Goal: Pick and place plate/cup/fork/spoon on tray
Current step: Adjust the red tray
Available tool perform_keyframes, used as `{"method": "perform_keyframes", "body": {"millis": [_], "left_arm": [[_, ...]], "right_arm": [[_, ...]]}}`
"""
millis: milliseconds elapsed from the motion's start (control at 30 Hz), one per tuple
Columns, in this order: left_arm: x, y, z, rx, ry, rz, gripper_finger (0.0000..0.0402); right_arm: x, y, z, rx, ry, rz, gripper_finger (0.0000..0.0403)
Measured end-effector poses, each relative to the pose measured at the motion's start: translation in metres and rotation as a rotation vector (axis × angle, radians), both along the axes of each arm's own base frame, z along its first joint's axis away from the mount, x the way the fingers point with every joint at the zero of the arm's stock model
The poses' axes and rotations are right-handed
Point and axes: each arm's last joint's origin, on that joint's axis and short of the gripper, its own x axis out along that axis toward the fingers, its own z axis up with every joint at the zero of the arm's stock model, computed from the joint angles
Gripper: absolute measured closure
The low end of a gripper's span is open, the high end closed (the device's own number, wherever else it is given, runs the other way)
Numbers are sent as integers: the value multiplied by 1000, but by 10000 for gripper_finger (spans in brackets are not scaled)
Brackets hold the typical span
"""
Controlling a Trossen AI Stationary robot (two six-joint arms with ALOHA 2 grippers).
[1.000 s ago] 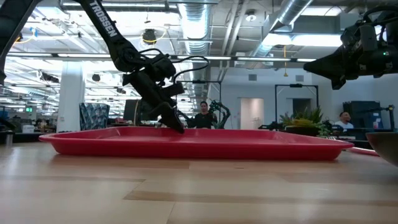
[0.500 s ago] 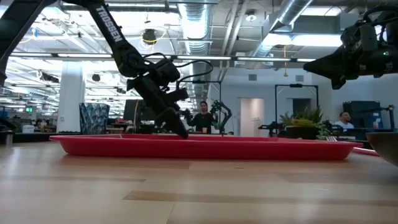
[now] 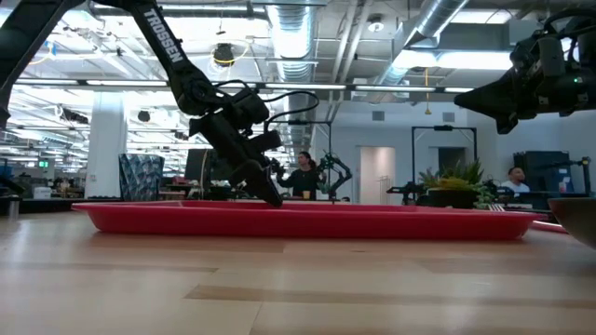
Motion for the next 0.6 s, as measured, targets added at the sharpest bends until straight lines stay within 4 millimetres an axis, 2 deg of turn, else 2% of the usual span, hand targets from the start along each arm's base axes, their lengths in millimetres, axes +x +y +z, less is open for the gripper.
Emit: {"method": "perform_keyframes", "body": {"millis": [367, 600], "left_arm": [[0, -1, 0, 74, 16, -89, 366], [0, 0, 0, 131, 27, -128, 381]], "right_arm": [[0, 0, 0, 0, 0, 0, 369], [0, 0, 0, 0, 0, 1, 369]]}}
